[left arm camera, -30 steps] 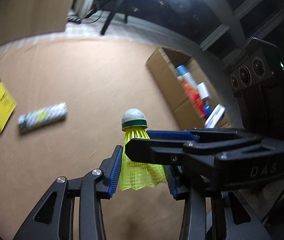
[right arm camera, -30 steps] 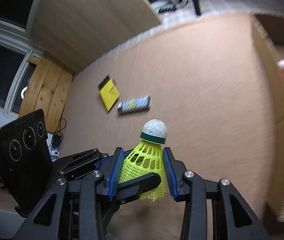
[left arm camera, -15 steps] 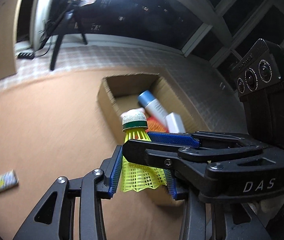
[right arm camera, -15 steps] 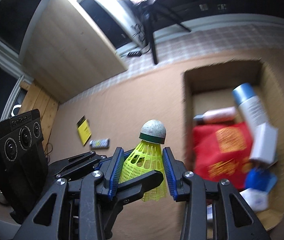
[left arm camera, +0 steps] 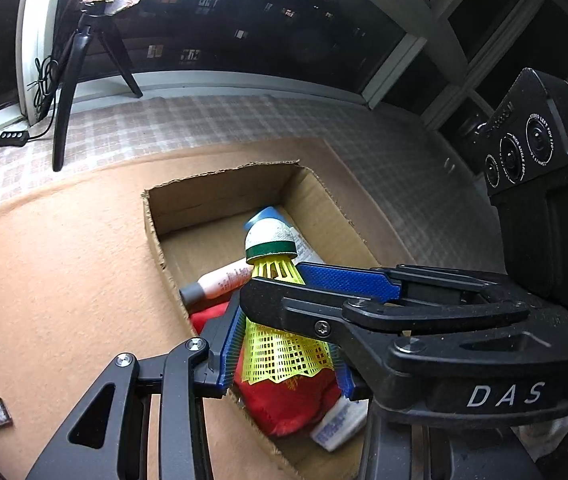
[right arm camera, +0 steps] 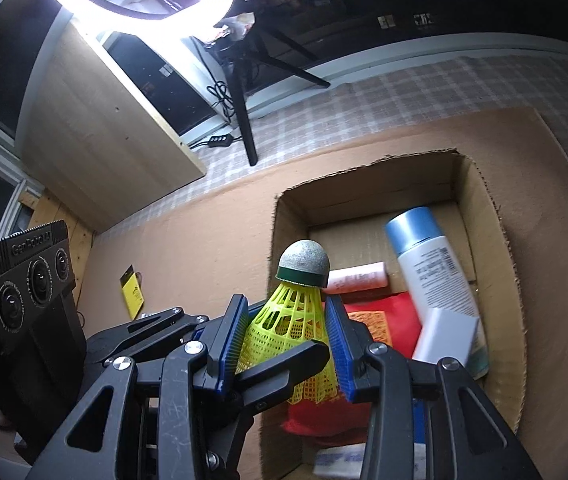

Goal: Organize objects
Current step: 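Carry the shuttlecock with the left tool over the box and lower it, then release the shuttlecock into the box and withdraw the left tool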

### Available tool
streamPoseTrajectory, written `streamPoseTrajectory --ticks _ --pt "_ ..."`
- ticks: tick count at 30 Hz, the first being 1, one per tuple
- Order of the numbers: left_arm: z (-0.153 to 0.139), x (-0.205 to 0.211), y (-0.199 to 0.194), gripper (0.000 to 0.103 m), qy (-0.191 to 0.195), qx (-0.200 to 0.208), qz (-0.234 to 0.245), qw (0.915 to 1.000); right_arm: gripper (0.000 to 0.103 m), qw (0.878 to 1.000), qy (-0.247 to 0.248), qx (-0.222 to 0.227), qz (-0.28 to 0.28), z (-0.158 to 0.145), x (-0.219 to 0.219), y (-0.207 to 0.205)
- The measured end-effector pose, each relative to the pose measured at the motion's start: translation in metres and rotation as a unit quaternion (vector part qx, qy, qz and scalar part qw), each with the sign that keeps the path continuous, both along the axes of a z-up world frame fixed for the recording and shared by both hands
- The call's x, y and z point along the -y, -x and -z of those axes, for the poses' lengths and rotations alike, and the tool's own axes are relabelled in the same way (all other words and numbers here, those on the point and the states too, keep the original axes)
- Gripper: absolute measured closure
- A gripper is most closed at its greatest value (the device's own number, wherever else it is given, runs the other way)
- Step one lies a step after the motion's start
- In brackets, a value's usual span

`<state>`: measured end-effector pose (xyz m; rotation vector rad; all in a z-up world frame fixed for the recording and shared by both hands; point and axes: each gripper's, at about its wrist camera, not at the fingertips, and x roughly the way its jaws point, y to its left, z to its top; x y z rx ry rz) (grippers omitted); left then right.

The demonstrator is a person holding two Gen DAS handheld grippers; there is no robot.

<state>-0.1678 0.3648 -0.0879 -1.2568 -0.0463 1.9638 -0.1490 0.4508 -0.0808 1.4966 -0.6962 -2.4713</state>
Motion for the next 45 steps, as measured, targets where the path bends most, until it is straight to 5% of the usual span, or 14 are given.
streamPoseTrajectory --ticks 4,9,22,34,40,45 --pt "0.002 -0.006 0.001 0.06 0.004 -0.001 0.001 1.0 0.066 1.0 -0.005 -0.001 0.004 0.001 -0.004 0.0" --pt "0.002 -0.007 0.004 0.038 0.021 -0.013 -0.014 0.9996 0.055 0.999 -0.03 -0.004 0.017 -0.003 -0.008 -0.001" --pt "-0.004 0.026 -0.002 0.037 0.025 -0.024 -0.03 0.9989 0.054 0.999 -0.039 -0.023 0.025 -0.012 0.001 -0.007" --pt "-0.001 0.136 -0.012 0.037 0.033 -0.021 -0.121 0.9918 0.053 0.996 -0.067 -0.062 -0.02 -0.022 0.066 -0.002" --pt "0.007 0.219 -0.032 0.037 0.049 -0.015 -0.187 0.9811 0.04 0.991 -0.081 -0.071 -0.08 -0.024 0.128 0.006" --pt "0.013 0.295 -0.06 0.037 0.071 -0.02 -0.242 0.9674 0.039 0.986 -0.09 -0.062 -0.128 -0.018 0.187 0.019"
